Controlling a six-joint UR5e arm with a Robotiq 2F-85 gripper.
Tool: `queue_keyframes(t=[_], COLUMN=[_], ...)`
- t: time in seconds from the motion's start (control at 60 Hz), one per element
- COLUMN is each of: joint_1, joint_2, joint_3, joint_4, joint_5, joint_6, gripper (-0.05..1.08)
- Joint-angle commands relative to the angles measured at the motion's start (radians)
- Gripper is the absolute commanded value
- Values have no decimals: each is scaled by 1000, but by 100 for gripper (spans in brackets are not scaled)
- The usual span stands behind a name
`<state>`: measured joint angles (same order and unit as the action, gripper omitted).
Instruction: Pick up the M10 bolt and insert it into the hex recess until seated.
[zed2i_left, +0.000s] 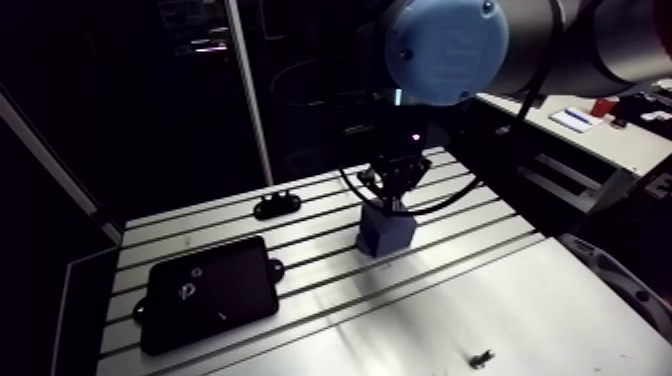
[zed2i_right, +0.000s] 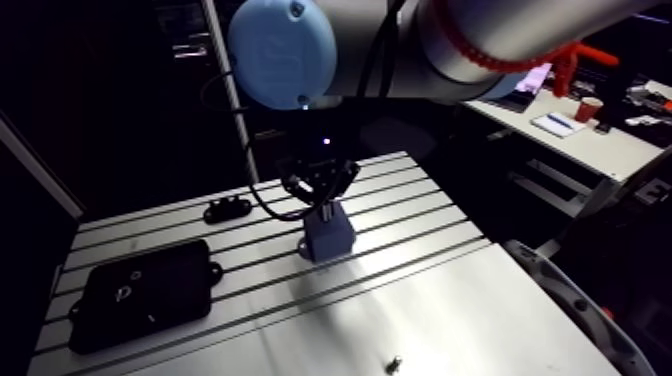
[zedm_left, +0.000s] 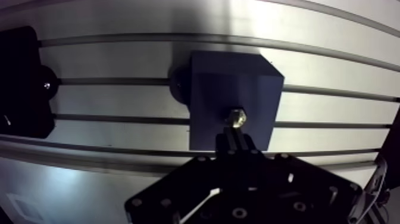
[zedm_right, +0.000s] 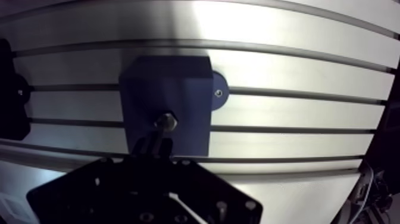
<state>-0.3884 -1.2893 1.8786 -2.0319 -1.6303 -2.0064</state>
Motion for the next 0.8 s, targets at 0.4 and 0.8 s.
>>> queue_keyframes(t=[0.4, 0.8], joint_1=[-14, -14], joint_2=[23, 26], joint_3=[-2, -8], joint_4=[-8, -8], joint_5=[-1, -1], joint_6=[-1, -2], gripper=[102, 102])
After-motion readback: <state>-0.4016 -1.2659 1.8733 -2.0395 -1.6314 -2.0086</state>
